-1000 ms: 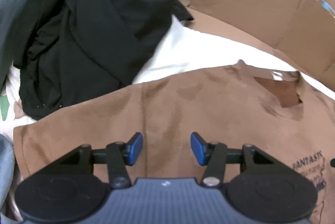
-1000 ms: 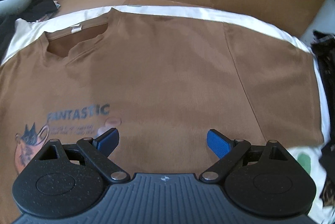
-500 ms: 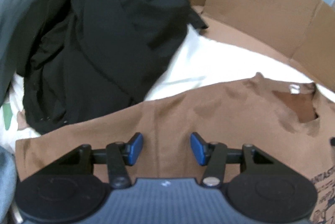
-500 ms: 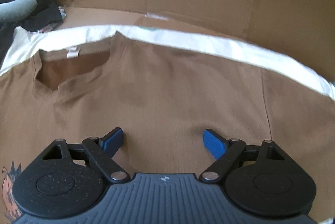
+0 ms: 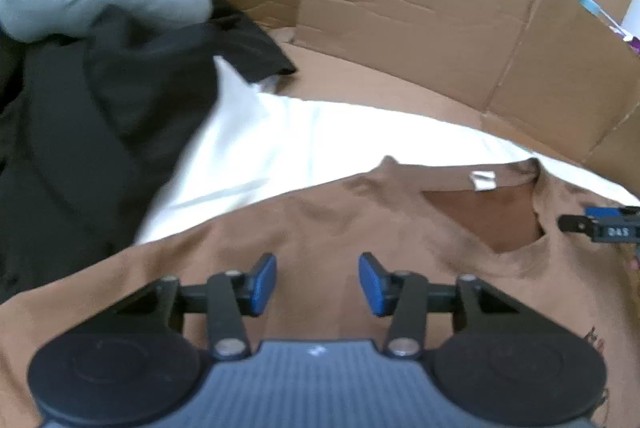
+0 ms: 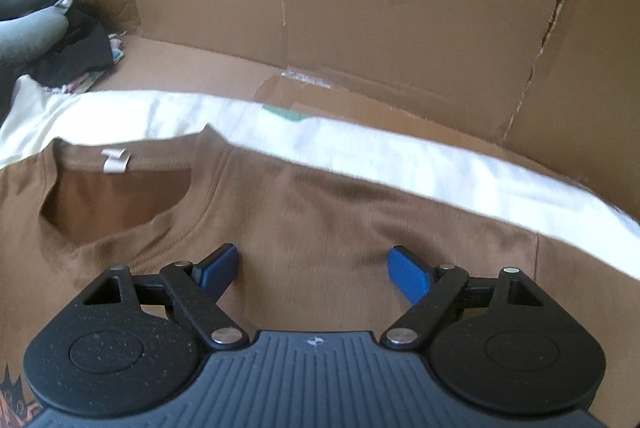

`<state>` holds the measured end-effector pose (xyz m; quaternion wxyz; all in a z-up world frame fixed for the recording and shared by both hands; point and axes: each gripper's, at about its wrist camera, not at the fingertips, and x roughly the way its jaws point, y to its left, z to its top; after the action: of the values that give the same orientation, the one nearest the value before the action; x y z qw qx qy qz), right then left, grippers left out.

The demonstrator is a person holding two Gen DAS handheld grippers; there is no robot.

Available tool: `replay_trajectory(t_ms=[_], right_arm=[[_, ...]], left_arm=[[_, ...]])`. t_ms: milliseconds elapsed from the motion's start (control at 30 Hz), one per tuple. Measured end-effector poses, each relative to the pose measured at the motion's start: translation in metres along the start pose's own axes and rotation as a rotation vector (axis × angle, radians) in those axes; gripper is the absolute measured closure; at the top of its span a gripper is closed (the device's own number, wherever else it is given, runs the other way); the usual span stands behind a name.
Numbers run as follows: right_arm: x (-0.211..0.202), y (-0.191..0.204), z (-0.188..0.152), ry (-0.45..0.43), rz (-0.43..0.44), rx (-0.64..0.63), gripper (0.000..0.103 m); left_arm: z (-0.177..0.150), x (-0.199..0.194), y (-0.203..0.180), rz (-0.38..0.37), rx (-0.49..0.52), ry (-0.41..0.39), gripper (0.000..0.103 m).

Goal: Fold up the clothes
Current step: 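Move both open tools over the collar of the brown t-shirt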

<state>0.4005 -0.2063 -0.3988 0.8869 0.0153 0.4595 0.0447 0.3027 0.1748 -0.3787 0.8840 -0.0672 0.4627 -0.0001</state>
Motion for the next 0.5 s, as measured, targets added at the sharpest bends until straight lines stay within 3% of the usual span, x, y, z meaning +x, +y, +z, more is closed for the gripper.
replay_trajectory(t_ms=[133, 267, 500], right_arm=[[0.009, 0.001, 0.009, -0.009, -0.016, 0.010, 0.018], [0.016, 0.003, 0.019, 0.004, -0.032, 0.007, 0.018], [0.017, -0.005, 0.050, 0.100, -0.003, 0.066, 0.019]], left_arm=[[0.005, 0.005, -0.018, -0.007, 0.019, 0.007, 0.057], [0.004, 0.007, -0.038, -0.067, 0.022, 0.026, 0.059], [-0.005, 0.025, -0.085, -0.117, 0.144, 0.085, 0.059]])
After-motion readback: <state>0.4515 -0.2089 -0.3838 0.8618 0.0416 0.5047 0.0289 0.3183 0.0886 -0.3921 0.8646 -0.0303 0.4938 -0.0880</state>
